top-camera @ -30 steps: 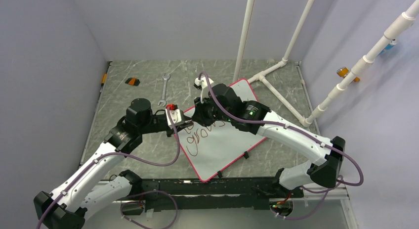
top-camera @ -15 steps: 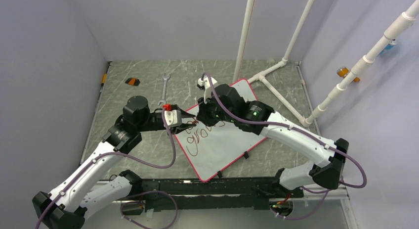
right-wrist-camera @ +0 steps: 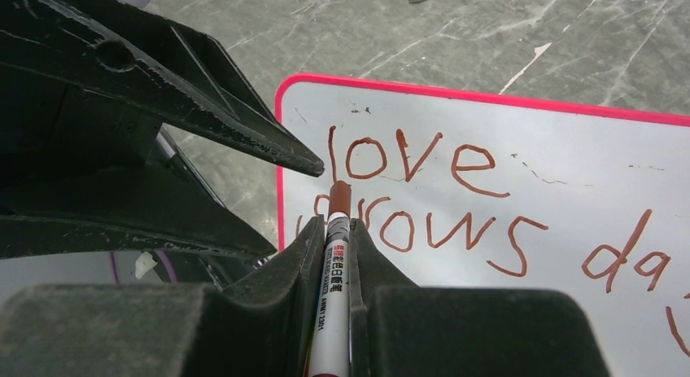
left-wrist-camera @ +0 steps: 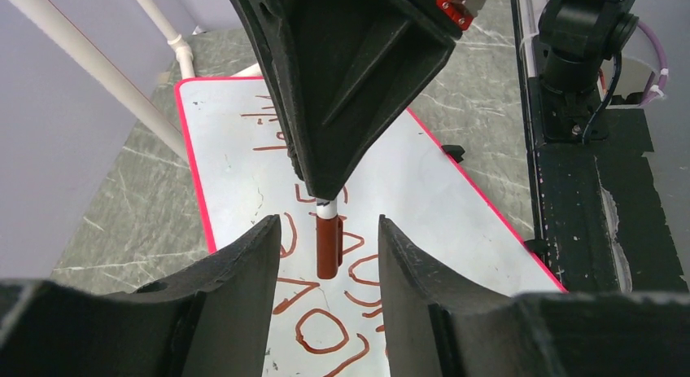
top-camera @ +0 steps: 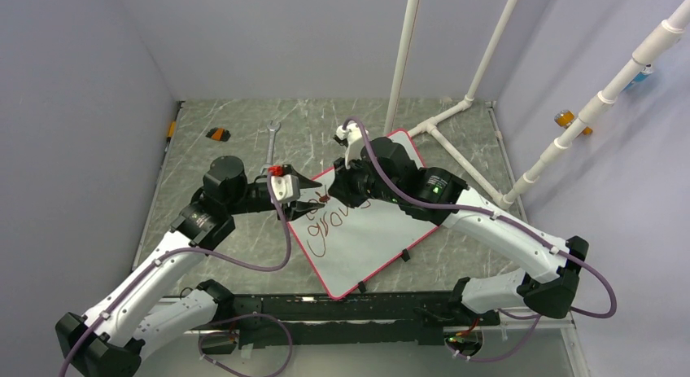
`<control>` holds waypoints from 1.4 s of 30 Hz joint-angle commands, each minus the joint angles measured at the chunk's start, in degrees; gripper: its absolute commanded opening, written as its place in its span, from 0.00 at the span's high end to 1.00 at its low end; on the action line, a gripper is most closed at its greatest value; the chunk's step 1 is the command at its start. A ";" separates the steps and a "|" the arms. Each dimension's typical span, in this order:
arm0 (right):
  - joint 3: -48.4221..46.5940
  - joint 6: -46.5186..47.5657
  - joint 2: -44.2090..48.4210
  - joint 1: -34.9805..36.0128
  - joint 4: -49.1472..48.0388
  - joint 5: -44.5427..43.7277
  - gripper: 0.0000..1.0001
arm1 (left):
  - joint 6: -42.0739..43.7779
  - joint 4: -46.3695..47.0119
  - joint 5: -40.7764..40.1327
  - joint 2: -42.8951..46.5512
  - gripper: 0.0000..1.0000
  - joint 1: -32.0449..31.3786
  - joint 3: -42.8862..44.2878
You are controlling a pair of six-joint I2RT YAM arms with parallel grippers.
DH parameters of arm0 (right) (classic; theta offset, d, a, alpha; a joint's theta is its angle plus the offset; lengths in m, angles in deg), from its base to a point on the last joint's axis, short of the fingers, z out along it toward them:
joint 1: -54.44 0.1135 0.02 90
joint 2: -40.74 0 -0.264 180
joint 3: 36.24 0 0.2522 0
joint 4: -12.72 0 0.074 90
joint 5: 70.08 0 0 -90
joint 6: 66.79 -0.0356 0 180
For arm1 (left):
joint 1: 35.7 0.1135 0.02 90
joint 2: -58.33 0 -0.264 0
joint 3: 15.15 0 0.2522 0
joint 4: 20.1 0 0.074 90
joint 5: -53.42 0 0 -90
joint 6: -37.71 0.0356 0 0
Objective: Write a sentence on the whiteboard
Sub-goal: Pass from the right arm to the left
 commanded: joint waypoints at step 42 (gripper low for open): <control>-1.63 -3.95 11.04 -0.10 -0.34 -5.55 0.00 | -6.82 2.01 -10.16 0.03 1.00 0.38 2.60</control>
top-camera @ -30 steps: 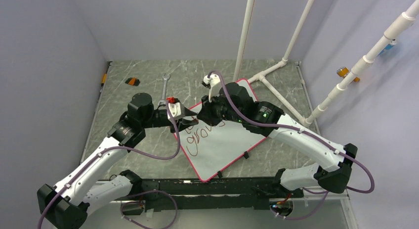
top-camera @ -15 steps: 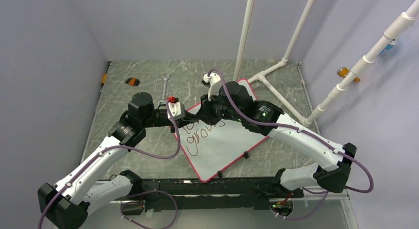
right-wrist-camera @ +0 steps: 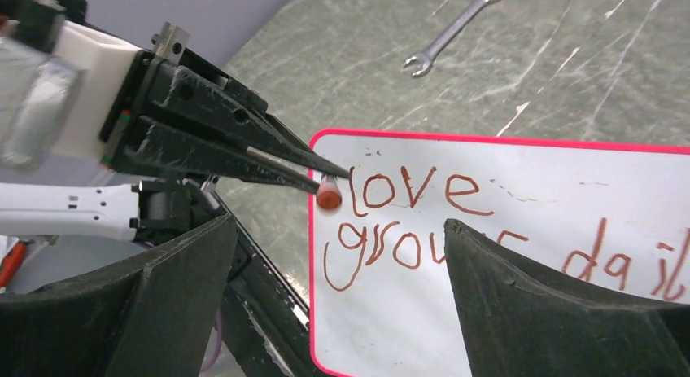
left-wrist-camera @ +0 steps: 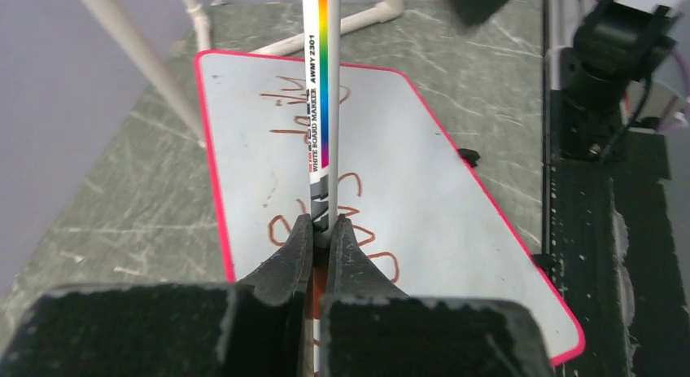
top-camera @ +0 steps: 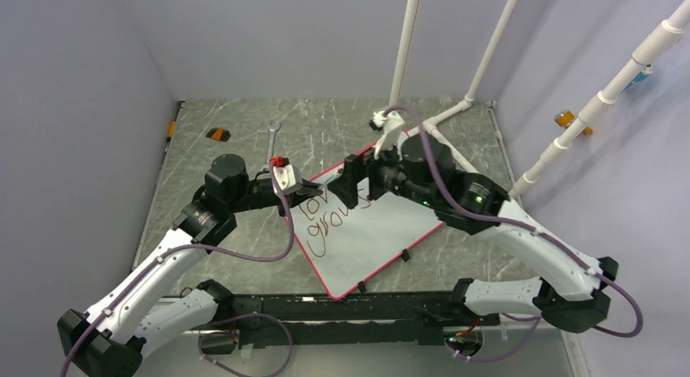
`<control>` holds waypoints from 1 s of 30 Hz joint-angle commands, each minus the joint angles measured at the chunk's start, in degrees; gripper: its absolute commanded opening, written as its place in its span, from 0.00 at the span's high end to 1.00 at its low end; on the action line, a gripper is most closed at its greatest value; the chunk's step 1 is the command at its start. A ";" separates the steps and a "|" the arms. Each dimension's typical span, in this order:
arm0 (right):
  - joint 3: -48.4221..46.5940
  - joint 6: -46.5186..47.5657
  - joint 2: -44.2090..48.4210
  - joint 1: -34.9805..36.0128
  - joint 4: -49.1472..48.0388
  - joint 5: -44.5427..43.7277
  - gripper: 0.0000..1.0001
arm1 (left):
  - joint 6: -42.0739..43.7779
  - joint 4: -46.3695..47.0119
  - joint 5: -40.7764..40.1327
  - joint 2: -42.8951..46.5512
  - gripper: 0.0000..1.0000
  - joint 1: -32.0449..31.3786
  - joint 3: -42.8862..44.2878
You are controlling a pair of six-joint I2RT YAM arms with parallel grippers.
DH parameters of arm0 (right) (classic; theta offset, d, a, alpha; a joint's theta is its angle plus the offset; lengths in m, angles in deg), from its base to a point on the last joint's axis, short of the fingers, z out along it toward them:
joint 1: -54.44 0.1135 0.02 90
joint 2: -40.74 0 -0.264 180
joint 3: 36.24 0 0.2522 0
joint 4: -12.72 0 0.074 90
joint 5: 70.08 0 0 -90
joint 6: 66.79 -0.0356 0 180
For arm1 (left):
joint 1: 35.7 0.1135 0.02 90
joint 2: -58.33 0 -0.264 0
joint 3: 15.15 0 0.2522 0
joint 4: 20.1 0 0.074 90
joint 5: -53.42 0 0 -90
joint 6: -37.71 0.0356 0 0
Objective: Write a sentence on the whiteboard
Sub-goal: Pass from the right arm to the left, then place the whiteboard at the center of the board.
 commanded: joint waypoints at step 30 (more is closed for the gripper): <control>8.49 -2.64 13.23 0.16 3.45 -6.42 0.00 | -46.16 -39.09 -56.64 12.97 1.00 11.96 -2.09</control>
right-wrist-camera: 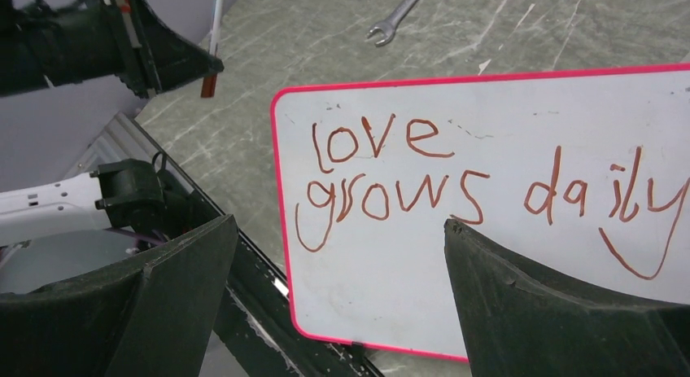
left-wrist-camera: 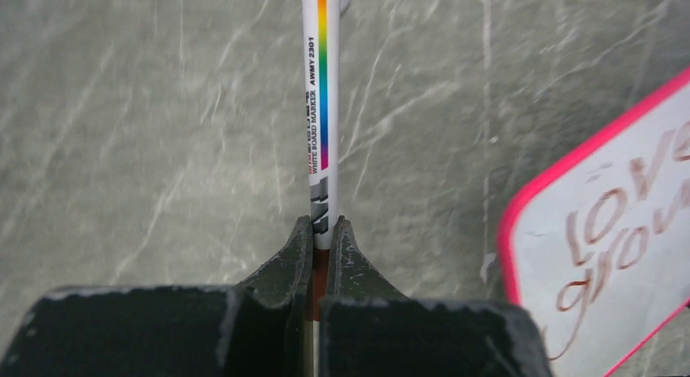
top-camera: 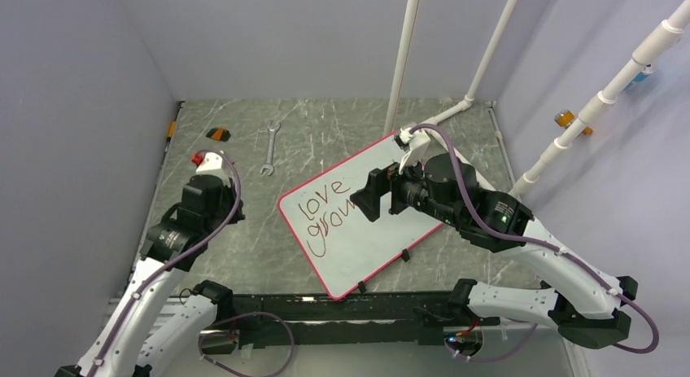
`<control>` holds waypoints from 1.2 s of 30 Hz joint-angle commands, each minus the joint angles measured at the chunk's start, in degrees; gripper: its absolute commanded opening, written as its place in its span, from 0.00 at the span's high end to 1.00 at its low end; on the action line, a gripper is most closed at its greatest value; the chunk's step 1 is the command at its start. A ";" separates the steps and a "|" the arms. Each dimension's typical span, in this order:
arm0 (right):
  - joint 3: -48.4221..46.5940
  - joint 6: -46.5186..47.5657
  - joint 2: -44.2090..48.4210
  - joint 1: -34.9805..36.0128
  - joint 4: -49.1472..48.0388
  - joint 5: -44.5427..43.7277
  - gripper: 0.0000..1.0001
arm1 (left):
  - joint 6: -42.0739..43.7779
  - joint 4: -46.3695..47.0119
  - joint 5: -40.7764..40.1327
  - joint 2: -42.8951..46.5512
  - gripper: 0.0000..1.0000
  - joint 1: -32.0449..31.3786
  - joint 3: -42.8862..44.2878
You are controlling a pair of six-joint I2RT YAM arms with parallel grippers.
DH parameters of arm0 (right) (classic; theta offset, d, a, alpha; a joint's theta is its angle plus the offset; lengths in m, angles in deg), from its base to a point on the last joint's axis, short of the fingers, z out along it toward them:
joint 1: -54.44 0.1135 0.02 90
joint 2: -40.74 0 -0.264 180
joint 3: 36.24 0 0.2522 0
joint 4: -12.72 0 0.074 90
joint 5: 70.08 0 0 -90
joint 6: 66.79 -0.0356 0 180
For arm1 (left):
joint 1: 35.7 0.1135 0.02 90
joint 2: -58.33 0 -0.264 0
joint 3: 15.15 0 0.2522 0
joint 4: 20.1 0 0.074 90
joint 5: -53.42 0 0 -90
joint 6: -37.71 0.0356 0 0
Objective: Write a sentence on the whiteboard
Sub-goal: Place the whiteboard at the center of the board.
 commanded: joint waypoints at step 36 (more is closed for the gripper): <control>4.67 -0.41 2.58 0.20 1.76 -3.27 0.00 | -15.84 17.04 2.64 -6.18 0.68 0.84 -27.45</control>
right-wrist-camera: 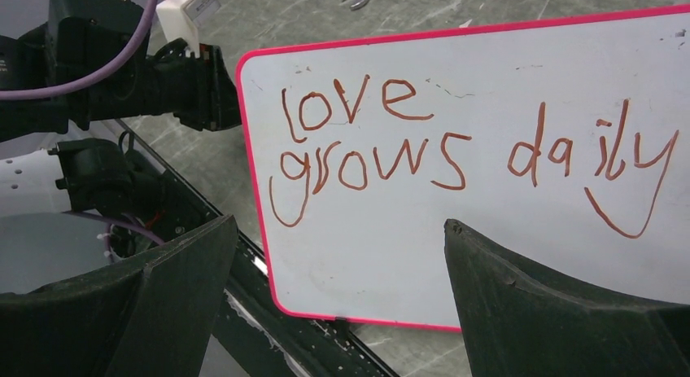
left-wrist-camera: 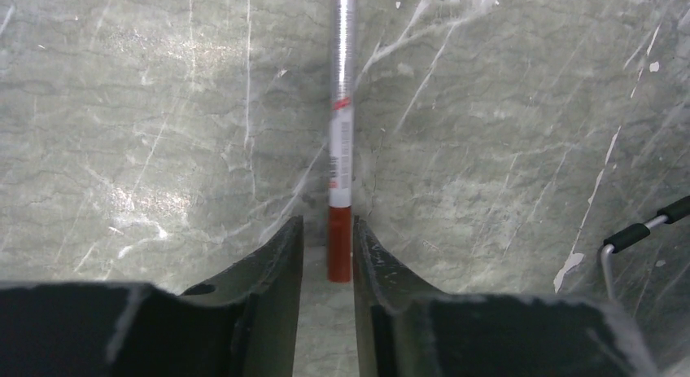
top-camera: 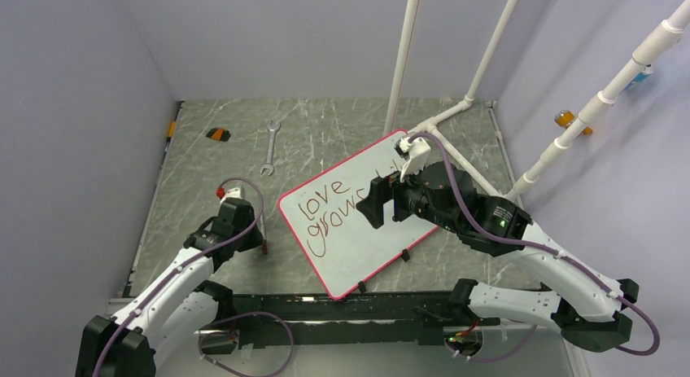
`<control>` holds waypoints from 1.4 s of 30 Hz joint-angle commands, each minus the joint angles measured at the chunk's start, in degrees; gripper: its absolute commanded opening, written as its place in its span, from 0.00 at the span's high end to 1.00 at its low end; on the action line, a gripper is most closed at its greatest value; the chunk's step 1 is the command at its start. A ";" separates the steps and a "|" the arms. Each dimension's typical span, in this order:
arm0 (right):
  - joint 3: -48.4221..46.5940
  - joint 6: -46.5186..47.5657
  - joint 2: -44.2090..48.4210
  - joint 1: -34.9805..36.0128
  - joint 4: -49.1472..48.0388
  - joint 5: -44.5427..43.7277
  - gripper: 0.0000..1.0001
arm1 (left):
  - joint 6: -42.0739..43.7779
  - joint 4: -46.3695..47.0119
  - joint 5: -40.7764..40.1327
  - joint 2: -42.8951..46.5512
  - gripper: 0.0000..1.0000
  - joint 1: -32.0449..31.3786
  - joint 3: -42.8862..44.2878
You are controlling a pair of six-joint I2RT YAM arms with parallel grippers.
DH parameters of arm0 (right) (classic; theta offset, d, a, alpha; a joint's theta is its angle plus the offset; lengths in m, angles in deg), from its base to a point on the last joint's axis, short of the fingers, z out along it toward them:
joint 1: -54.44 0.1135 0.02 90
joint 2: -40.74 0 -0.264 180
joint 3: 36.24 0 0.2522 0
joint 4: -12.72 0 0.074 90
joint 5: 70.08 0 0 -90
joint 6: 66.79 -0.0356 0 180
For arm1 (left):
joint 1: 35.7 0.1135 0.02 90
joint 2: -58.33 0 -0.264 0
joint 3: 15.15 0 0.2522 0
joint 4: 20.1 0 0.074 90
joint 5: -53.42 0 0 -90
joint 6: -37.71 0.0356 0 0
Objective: Write a sentence on the whiteboard
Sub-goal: Place the whiteboard at the center of the board, then reset both arms
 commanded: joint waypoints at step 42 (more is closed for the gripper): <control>7.77 0.07 8.55 0.20 -4.96 -5.75 0.00 | 34.22 -0.43 32.50 -4.30 0.08 0.16 41.77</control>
